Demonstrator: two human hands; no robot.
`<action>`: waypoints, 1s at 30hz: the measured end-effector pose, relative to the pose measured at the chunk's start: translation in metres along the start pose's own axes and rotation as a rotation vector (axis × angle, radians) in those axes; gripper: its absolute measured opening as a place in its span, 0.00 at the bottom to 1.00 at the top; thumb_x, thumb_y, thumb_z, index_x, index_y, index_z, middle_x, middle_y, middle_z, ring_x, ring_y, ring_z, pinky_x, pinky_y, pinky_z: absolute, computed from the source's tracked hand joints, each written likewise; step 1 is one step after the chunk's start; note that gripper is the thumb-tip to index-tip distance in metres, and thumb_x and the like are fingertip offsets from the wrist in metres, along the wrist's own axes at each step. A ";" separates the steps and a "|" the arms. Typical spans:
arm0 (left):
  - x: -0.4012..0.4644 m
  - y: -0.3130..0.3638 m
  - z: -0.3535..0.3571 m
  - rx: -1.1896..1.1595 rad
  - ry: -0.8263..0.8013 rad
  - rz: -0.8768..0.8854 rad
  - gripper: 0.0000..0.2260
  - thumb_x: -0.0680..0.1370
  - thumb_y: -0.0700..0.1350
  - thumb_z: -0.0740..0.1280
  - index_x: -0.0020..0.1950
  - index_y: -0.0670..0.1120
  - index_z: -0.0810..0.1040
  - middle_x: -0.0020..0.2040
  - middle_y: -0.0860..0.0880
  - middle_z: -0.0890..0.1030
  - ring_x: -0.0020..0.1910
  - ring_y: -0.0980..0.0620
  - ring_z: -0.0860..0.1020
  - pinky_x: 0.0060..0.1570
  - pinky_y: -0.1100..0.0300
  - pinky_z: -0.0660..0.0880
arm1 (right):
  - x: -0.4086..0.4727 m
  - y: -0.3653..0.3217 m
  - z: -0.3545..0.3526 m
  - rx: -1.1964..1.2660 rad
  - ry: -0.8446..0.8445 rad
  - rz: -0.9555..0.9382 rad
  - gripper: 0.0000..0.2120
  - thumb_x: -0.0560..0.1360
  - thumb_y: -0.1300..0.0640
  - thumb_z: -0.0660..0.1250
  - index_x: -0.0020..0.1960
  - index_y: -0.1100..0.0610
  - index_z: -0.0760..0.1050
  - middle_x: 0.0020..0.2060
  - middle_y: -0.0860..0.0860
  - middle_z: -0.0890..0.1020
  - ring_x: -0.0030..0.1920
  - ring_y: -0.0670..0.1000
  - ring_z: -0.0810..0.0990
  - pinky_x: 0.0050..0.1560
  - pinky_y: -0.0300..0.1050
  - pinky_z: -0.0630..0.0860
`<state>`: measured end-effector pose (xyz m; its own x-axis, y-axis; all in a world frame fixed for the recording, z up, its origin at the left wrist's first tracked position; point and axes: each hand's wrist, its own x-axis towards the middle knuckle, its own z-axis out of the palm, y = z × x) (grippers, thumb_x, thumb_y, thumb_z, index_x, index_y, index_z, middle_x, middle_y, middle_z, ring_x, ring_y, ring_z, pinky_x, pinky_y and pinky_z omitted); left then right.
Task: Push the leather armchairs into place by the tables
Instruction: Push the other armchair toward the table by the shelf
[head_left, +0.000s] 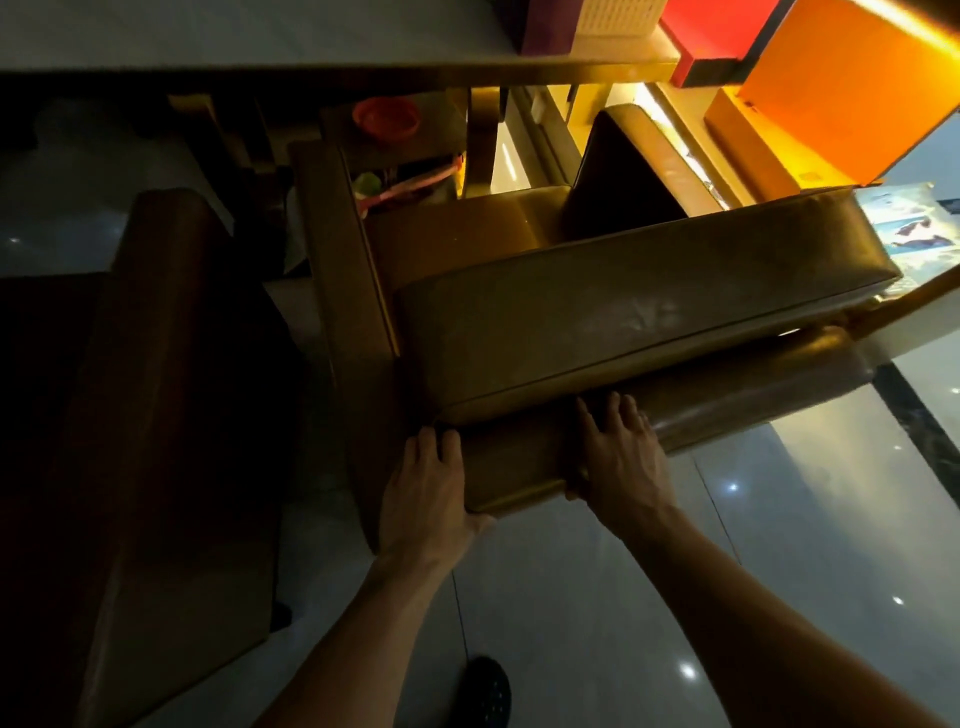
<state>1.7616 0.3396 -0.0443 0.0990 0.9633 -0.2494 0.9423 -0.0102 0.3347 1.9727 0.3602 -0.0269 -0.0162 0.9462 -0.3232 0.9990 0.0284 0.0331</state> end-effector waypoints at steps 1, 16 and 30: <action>-0.004 -0.009 -0.002 0.004 -0.002 -0.003 0.46 0.63 0.64 0.78 0.73 0.49 0.59 0.71 0.46 0.64 0.69 0.45 0.64 0.64 0.50 0.70 | -0.005 -0.009 0.000 -0.002 -0.003 0.001 0.55 0.67 0.40 0.75 0.80 0.55 0.45 0.77 0.66 0.54 0.77 0.67 0.51 0.76 0.61 0.55; -0.059 -0.102 -0.027 -0.040 -0.037 0.019 0.46 0.65 0.57 0.80 0.75 0.49 0.59 0.74 0.46 0.61 0.73 0.45 0.62 0.69 0.50 0.67 | -0.068 -0.108 0.024 0.019 -0.001 0.038 0.53 0.71 0.34 0.68 0.80 0.54 0.40 0.77 0.65 0.52 0.77 0.67 0.50 0.76 0.59 0.58; -0.123 -0.104 -0.009 -0.047 -0.017 0.010 0.44 0.65 0.59 0.79 0.73 0.50 0.60 0.73 0.47 0.62 0.71 0.46 0.62 0.69 0.52 0.67 | -0.123 -0.111 0.033 0.037 -0.068 0.015 0.51 0.73 0.36 0.67 0.79 0.53 0.38 0.78 0.63 0.47 0.78 0.65 0.47 0.77 0.57 0.52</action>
<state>1.6488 0.2247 -0.0402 0.1144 0.9585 -0.2613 0.9252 -0.0070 0.3794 1.8650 0.2300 -0.0221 0.0006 0.9224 -0.3862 1.0000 0.0008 0.0035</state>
